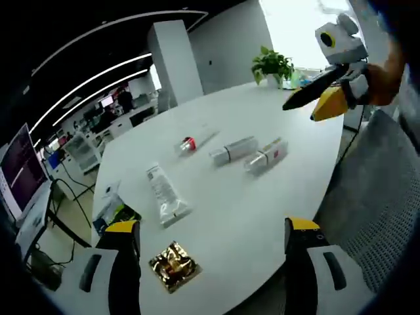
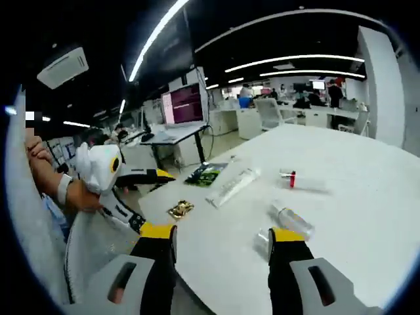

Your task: Arrange the skincare products in the storage area until every visible bottle or jar stands upright without overlapping.

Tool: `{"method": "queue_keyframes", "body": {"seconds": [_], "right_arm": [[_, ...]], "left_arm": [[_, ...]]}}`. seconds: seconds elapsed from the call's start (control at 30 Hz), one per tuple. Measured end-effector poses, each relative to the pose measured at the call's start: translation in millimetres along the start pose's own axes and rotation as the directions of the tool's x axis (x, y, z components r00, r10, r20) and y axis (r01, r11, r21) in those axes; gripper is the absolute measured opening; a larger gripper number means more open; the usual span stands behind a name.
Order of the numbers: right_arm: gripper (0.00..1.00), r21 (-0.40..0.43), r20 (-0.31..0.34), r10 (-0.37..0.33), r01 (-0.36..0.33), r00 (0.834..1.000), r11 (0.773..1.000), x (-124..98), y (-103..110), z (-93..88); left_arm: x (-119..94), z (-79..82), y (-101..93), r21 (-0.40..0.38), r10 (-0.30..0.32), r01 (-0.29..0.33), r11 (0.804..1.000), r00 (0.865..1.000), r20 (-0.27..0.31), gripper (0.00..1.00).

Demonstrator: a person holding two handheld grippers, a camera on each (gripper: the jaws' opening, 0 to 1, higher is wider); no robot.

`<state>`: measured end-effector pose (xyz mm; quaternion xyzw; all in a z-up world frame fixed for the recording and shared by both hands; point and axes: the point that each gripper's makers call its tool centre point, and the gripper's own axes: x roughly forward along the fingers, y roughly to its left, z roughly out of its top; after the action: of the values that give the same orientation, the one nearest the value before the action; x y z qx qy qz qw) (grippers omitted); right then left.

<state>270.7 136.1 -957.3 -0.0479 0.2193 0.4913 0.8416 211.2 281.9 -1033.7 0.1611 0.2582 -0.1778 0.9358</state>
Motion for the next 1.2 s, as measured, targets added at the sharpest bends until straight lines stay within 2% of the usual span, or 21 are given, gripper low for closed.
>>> {"method": "queue_keyframes", "body": {"seconds": [0.07, 0.2, 0.33, 0.43, 0.57, 0.63, 0.73, 0.8, 0.9, 1.0, 1.07, 1.13, 1.2], "right_arm": [[0.53, -0.006, 0.018, -0.005, 0.006, 1.0, 1.0, 1.2, -8.5, 12.5], [0.53, 0.003, 0.042, -0.004, 0.004, 0.999, 1.0, 1.9, -11.3, 19.9], [0.53, 0.032, 0.055, 0.005, -0.007, 0.998, 0.999, -3.0, 8.4, 2.3], [0.53, -0.017, 0.057, -0.024, 0.025, 0.998, 1.0, -9.2, 19.7, -13.7], [0.54, 0.02, 0.04, -0.001, 0.0, 0.999, 1.0, -9.2, 32.2, -34.1], [0.53, -0.012, -0.001, 0.021, -0.021, 1.0, 1.0, -7.8, 38.4, -43.5], [0.5, -0.103, 0.011, 0.045, -0.043, 0.999, 0.994, -3.0, 43.2, -41.7], [0.5, -0.129, -0.01, 0.056, -0.056, 0.998, 0.99, -2.3, 49.7, -44.0], [0.5, -0.182, 0.014, 0.09, -0.086, 0.996, 0.98, -2.8, 60.5, -38.5], [0.5, -0.194, -0.001, 0.097, -0.095, 0.995, 0.976, -0.7, 63.0, -38.9], [0.52, -0.187, -0.001, 0.117, -0.115, 0.993, 0.976, -1.0, 68.6, -31.1], [0.54, -0.129, 0.045, 0.164, -0.157, 0.985, 0.979, -1.4, 82.7, -8.9], [0.54, -0.109, 0.076, 0.206, -0.197, 0.976, 0.974, -0.8, 94.8, 13.6]], "left_arm": [[-0.3, 0.3, -0.3, -0.001, -0.001, 0.001, 1.0, 1.0, 0.001, 0.88], [-0.9, 0.0, -0.7, 0.005, 0.0, 0.0, 1.0, 1.0, -0.002, 0.87], [-1.4, 3.4, -0.8, -0.003, -0.001, 0.001, 1.0, 1.0, 0.015, 0.88], [-1.7, 5.4, 0.7, -0.02, 0.003, -0.002, 1.0, 1.0, 0.026, 0.89], [-1.1, 4.1, 4.7, -0.049, 0.016, -0.015, 0.999, 1.0, 0.019, 0.89], [-1.1, 3.5, 4.4, -0.053, 0.019, -0.018, 0.998, 1.0, 0.016, 0.89], [-1.0, 2.2, 3.3, -0.05, 0.019, -0.018, 0.999, 1.0, 0.009, 0.88], [-2.1, 2.8, 0.8, -0.044, 0.014, -0.014, 0.999, 1.0, 0.013, 0.86], [-1.5, 2.4, -2.3, -0.031, 0.003, -0.003, 0.999, 1.0, 0.008, 0.86], [-1.6, 4.3, -1.7, -0.03, 0.007, -0.007, 1.0, 1.0, 0.015, 0.86], [-1.8, 4.9, -1.0, -0.04, 0.009, -0.008, 0.999, 1.0, 0.016, 0.87], [-1.9, 5.0, -1.1, -0.038, 0.011, -0.01, 0.999, 1.0, 0.015, 0.87], [-2.1, 5.4, -1.1, -0.038, 0.012, -0.011, 0.999, 1.0, 0.018, 0.87]]}}
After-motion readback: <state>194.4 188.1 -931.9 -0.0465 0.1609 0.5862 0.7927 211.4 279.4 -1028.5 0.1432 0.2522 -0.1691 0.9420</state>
